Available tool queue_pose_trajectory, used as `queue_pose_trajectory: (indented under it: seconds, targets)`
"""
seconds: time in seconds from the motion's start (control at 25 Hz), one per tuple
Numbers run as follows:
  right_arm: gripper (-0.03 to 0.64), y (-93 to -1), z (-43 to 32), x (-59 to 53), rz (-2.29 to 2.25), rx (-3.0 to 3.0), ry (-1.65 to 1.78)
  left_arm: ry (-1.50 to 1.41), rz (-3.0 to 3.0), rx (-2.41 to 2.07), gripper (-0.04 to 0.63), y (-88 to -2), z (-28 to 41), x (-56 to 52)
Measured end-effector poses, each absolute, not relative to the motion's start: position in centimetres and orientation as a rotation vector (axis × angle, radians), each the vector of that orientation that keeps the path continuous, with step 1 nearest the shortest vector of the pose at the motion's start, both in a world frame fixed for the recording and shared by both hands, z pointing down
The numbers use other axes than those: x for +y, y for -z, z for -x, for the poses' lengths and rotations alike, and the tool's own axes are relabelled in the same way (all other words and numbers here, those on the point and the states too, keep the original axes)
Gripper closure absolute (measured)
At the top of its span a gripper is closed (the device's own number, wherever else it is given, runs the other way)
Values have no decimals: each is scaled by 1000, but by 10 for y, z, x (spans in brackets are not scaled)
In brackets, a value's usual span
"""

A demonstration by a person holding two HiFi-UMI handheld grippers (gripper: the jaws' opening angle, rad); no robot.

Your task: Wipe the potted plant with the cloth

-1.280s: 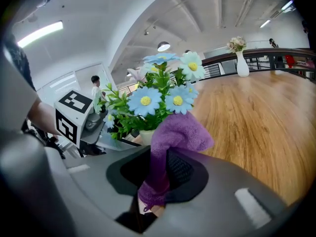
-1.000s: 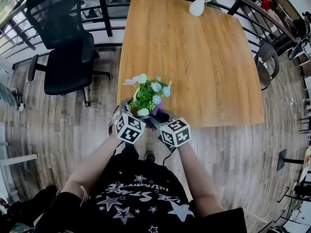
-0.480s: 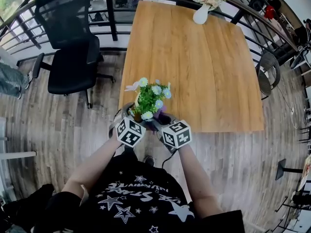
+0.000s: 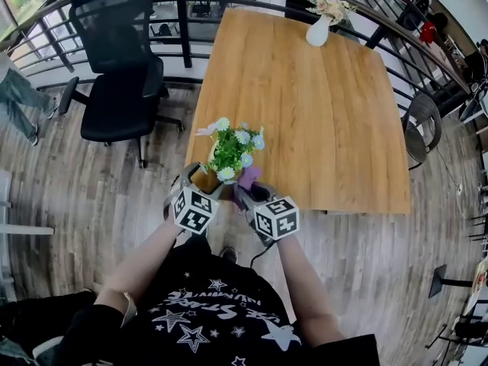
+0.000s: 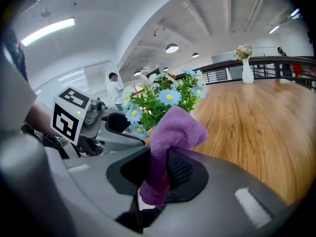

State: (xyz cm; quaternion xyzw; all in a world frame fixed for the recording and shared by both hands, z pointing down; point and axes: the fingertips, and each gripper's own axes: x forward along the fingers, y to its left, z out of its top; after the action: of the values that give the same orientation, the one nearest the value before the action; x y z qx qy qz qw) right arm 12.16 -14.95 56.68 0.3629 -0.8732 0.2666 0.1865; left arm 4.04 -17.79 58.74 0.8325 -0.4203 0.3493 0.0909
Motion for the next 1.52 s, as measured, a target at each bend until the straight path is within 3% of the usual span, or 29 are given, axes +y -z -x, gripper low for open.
queue_pose_trajectory:
  seconds: [0.28,0.36,0.64,1.04,1.52]
  targets:
    - [535,-565,-131,-115,-1011,-2498,-793,-928,-2388,-1341,245,-575,-31,-133]
    - [534,-565,-131,-108,-998,-2511,-789,-912,-2384,-1335,309,-572,-31,-115]
    - [535,-566,-138,-101,-1044,-2532,-831,-867,-2381,-1378,415,-558,-22,-90]
    - [535,-556,-137,-78,-1164,-2471,-757,-779,-2454,-1320,491,-554,-4,-73]
    - [537,-527,-76,-23,-1395,-2444,-725,-752,-2590,-1219,592,-540,71,-29]
